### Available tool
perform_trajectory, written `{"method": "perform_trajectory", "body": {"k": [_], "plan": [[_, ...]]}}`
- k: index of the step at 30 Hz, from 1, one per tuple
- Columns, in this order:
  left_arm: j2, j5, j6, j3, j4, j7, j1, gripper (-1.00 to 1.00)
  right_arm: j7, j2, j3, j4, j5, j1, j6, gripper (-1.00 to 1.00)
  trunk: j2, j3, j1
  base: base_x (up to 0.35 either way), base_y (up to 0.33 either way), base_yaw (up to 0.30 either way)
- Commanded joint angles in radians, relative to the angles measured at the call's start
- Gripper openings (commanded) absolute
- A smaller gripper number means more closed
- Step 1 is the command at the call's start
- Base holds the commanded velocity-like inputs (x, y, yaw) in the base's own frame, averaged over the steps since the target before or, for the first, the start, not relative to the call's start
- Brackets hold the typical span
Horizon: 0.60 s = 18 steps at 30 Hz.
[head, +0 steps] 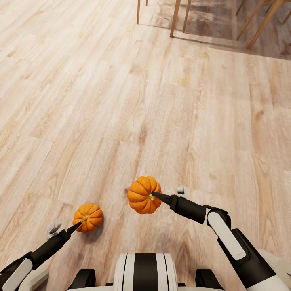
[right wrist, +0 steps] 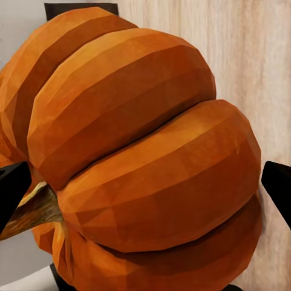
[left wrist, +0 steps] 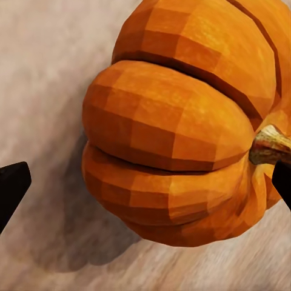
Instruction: Place each of the two pumpkins and all three candles from the living room inside a cabinet in the living room (use any cabinet), then make sure every cabinet is closed, and position the cauldron so it is next to a table in the living room.
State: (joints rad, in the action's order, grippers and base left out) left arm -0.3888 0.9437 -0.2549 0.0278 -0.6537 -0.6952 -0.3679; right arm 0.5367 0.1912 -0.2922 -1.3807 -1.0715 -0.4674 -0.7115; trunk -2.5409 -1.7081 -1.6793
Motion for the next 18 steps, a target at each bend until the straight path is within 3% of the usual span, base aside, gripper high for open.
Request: {"method": "perform_trajectory", "body": {"k": [1,18], "plan": [[-0.001,0.010,-0.007,0.003,0.000,-0.001,0.000,1.00,-0.001,0.001,0.000,-0.001,-0.005,0.000,-0.004,-1.00,0.000,0.000,0.000,0.000,-0.002,0.000],[-0.001,0.012,-0.007,0.003,0.000,-0.001,0.000,1.00,-0.002,0.001,-0.001,0.003,-0.005,0.000,-0.004,-1.00,0.000,0.000,0.000,0.042,-0.009,0.000]]}}
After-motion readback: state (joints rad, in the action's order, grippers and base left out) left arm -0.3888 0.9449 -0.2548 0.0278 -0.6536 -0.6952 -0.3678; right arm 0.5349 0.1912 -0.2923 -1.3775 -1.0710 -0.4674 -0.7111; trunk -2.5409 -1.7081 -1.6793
